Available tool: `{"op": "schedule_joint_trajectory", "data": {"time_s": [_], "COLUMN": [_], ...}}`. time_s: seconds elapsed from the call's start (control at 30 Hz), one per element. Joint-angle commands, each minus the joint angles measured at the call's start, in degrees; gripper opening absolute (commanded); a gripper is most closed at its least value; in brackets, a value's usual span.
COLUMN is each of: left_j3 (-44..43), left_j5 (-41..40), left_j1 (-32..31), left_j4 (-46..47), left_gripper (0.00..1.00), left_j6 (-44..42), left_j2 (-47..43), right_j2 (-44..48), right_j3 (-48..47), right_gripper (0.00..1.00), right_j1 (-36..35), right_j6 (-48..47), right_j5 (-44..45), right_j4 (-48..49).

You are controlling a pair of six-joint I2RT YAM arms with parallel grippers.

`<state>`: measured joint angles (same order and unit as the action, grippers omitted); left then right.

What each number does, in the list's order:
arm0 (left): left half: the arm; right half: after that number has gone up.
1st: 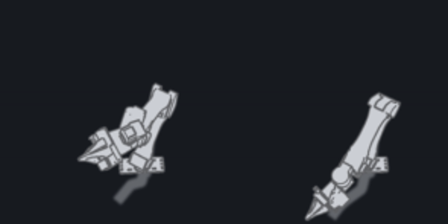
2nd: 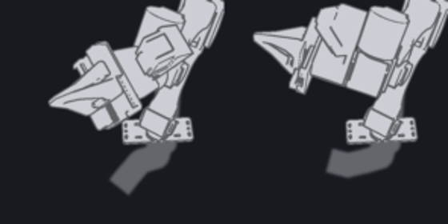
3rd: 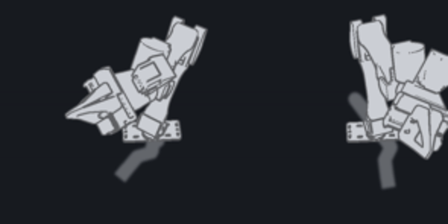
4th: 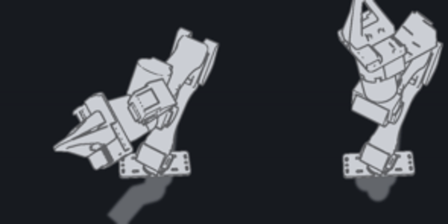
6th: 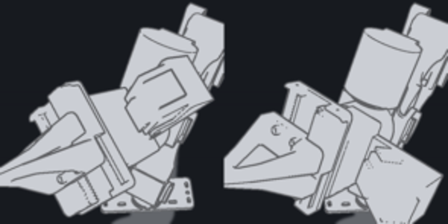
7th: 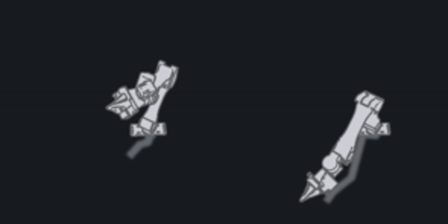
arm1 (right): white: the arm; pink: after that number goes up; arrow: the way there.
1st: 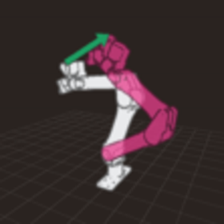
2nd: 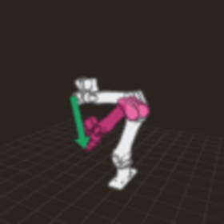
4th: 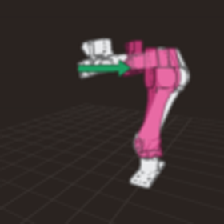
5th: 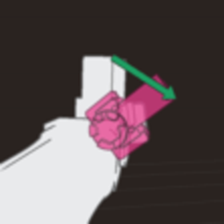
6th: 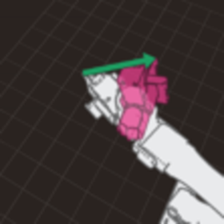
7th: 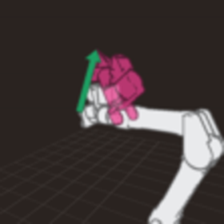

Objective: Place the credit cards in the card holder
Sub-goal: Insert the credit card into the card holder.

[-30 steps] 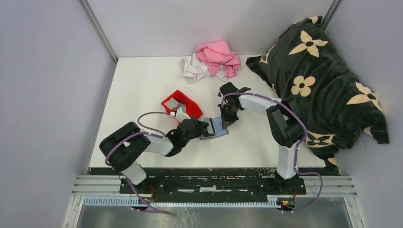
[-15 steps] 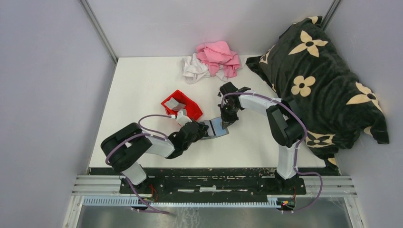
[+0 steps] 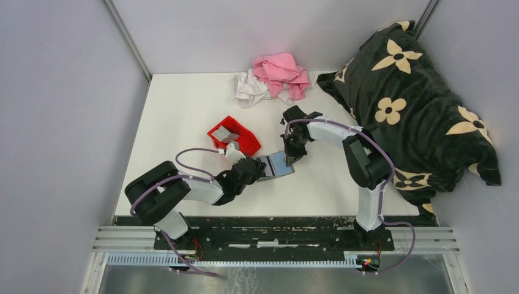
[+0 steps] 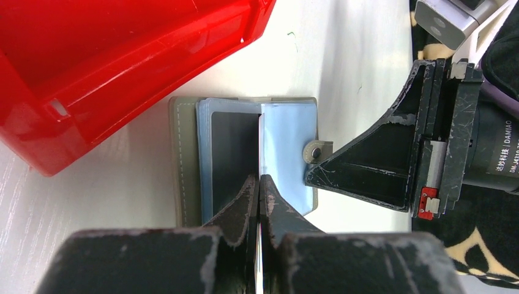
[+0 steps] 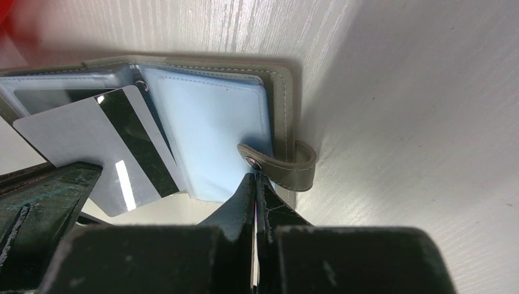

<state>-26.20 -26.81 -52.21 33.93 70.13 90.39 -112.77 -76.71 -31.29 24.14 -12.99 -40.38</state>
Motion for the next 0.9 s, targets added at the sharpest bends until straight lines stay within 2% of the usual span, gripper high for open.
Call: {"op": "schedule_joint_trajectory", "data": {"time_s": [0.0, 0.2, 0.57, 0.87], "left_j3": [-0.94, -1.15, -0.86, -0.88], "left_j5": [-1.25, -0.36, -0.16, 0.18], "left_j1": [-0.22, -0.26, -0.25, -0.24], "left_j4": [1.83, 6.04, 3.78, 4.53], "left_gripper": [0.03, 0.03, 0.03, 0.03], "left_j6": [1.65, 2.62, 2.02, 2.42], "left_j2": [1.44, 3.07, -0.5, 0.01], "right_j2": [-1.39, -1.75, -1.75, -2.01], "right_j3": [-1.58, -1.39, -1.23, -1.32], "right_gripper": [0.01, 0.01, 0.01, 0.01], "right_j1": [-0.16, -0.18, -0.15, -0.17], "right_j6": [-0.18, -0.31, -0.11, -0.03], "right_j5": [0.67, 0.78, 0.8, 0.85], "right_j4": [0.12, -0.06, -0.01, -0.05]}}
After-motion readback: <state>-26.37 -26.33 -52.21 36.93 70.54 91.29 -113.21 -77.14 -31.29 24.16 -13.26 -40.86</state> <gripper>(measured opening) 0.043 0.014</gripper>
